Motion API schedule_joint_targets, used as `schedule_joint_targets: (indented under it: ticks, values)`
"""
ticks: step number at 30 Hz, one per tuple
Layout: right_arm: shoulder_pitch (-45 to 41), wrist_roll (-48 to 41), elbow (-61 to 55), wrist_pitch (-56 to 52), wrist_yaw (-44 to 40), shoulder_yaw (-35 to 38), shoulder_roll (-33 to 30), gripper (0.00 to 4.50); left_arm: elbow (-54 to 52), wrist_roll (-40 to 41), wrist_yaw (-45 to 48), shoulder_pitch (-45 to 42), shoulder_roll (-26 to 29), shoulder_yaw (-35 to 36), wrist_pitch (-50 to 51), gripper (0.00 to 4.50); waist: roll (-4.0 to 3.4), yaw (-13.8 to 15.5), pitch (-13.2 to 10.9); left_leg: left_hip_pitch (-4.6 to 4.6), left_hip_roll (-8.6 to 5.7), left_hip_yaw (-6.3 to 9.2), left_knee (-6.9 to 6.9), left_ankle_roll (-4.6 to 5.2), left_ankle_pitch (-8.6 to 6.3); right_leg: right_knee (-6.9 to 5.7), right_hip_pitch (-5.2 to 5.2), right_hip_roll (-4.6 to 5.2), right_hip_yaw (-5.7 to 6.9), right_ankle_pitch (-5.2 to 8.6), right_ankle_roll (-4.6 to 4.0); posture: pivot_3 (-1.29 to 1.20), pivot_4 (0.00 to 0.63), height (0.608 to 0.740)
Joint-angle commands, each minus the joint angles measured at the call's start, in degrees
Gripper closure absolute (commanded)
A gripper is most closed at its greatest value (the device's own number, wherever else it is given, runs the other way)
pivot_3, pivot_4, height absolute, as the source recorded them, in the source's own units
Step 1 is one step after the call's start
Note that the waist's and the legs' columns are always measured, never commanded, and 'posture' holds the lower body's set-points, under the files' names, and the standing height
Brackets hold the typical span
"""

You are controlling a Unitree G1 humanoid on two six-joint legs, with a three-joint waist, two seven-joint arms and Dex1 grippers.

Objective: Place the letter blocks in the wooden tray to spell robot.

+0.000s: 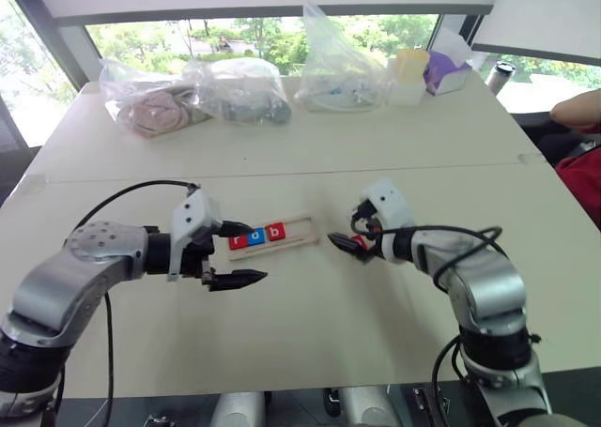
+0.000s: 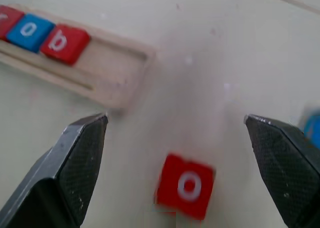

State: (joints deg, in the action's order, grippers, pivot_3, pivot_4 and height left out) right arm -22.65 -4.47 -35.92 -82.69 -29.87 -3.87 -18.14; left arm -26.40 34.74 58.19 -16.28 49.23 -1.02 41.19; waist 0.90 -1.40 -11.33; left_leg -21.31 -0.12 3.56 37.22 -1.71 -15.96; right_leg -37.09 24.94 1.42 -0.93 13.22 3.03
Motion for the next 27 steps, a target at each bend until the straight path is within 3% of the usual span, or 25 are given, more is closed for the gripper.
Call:
schedule_joint_targets:
  ticks: [1, 3, 6, 10, 13, 15, 21, 27]
  values:
    - [0.34, -0.27, -5.28, -4.94, 4.38, 0.28, 1.17, 0.03, 2.29, -2.01, 1.25, -1.53, -0.02, -1.5, -2.25, 0.0, 0.0, -0.26, 0.0, 0.01, 0.02, 0.0, 0.0, 0.0, 0.0, 0.0, 0.01, -0.03, 0.0, 0.04, 0.01, 0.0, 0.15, 0.74]
    - [0.76, -1.14, -5.89, -6.13, 5.43, 0.32, 1.46, 0.03, 3.46, -2.96, 1.92, -2.18, -0.05, -2.47, -3.08, 0.0, 0.0, -0.44, 0.0, 0.0, 0.02, 0.0, 0.02, 0.0, 0.01, 0.0, 0.0, -0.02, 0.0, 0.08, -0.04, 0.0, 0.15, 0.74]
    - [2.55, -4.39, -6.43, 3.7, 0.74, -0.25, -3.97, 0.03, 5.18, -3.59, 2.87, -3.33, -0.29, -3.14, -3.82, 0.0, 0.01, -0.68, 0.0, -0.04, 0.0, -0.02, 0.04, -0.01, 0.01, 0.03, 0.0, 0.01, 0.0, 0.08, 0.0, 0.0, 0.15, 0.74]
    - [7.04, -7.34, -1.89, 32.75, -17.6, -0.1, -20.26, 0.03, 6.45, -3.96, 4.15, -4.06, -0.45, -3.62, -4.24, 0.0, 0.03, -0.77, -0.01, -0.1, -0.12, -0.07, 0.03, 0.0, 0.0, 0.18, -0.05, 0.18, -0.01, 0.18, 0.38, 0.0, 0.15, 0.74]
    - [4.89, -8.68, 12.73, 47.63, -27.45, 1.78, -26.36, 0.03, 6.6, -3.67, 5.71, -4.57, -0.16, -3.77, -4.29, 0.0, 0.11, -1.24, -0.04, -0.05, -0.09, -0.08, 0.0, 0.05, -0.03, 0.47, -0.23, 0.11, 0.0, 0.13, 0.52, 0.0, 0.15, 0.74]
    - [0.82, -4.66, 26.11, 61.98, -33.89, -1.8, -30.03, 0.03, 4.34, -1.93, 9.0, -4.31, 2.48, -2.83, -3.44, 0.0, 0.13, -1.35, -0.06, -0.02, -0.08, -0.14, 0.02, 0.05, -0.03, 0.47, -0.24, 0.12, -0.03, 0.07, 0.5, 0.0, 0.15, 0.74]
    - [-12.48, -2.51, 52.69, 81.96, -46.65, -7.79, -26.5, 0.03, -1.76, 0.52, 13.33, -2.53, 8.59, -1.06, -2.72, 0.0, 0.15, -1.39, -0.09, 0.05, -0.01, -0.18, -0.05, 0.05, -0.02, 0.45, -0.24, 0.03, -0.08, -0.01, 0.44, 0.0, 0.15, 0.74]
    - [-19.57, 0.12, 64.19, 91.81, -55.86, -13.24, -22.83, 0.03, -6.02, 2.66, 9.31, 0.2, 8.99, 2.28, 0.25, 0.0, 0.13, -1.01, -0.1, -0.01, 0.0, -0.12, -0.01, 0.05, -0.02, 0.42, -0.22, 0.07, -0.07, -0.15, 0.26, 0.0, 0.15, 0.74]
